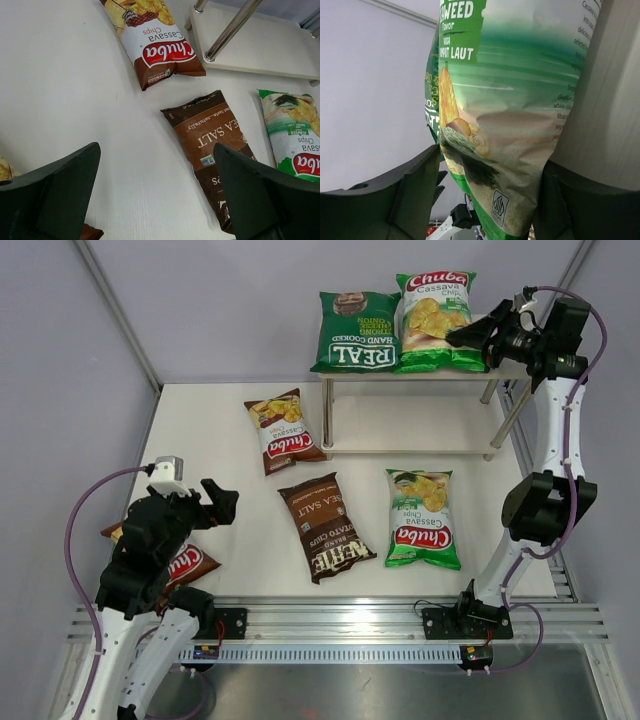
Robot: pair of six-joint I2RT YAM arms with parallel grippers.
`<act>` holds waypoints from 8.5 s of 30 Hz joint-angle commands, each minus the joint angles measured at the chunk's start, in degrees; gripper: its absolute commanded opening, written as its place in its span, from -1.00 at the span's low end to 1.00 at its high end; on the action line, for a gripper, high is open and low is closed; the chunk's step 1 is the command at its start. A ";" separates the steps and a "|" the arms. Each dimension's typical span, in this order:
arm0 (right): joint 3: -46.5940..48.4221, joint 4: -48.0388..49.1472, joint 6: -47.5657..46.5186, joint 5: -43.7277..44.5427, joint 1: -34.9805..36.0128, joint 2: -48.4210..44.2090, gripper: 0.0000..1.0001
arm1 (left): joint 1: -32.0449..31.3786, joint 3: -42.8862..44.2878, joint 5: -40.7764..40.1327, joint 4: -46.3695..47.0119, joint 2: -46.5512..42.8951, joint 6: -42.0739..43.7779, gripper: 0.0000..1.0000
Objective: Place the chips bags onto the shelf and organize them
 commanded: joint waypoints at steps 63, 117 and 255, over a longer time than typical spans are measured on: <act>19.01 -28.62 -23.82 28.39 -3.77 -8.01 0.99 | -0.23 -0.34 3.80 2.45 -0.08 -0.09 0.98; -52.72 -8.31 -2.82 40.97 16.18 -77.72 0.99 | -40.57 24.62 6.61 61.06 94.22 -36.48 0.83; -34.99 49.17 2.89 45.36 34.56 -42.31 -0.89 | -26.51 17.76 -24.32 32.43 17.95 -17.08 0.98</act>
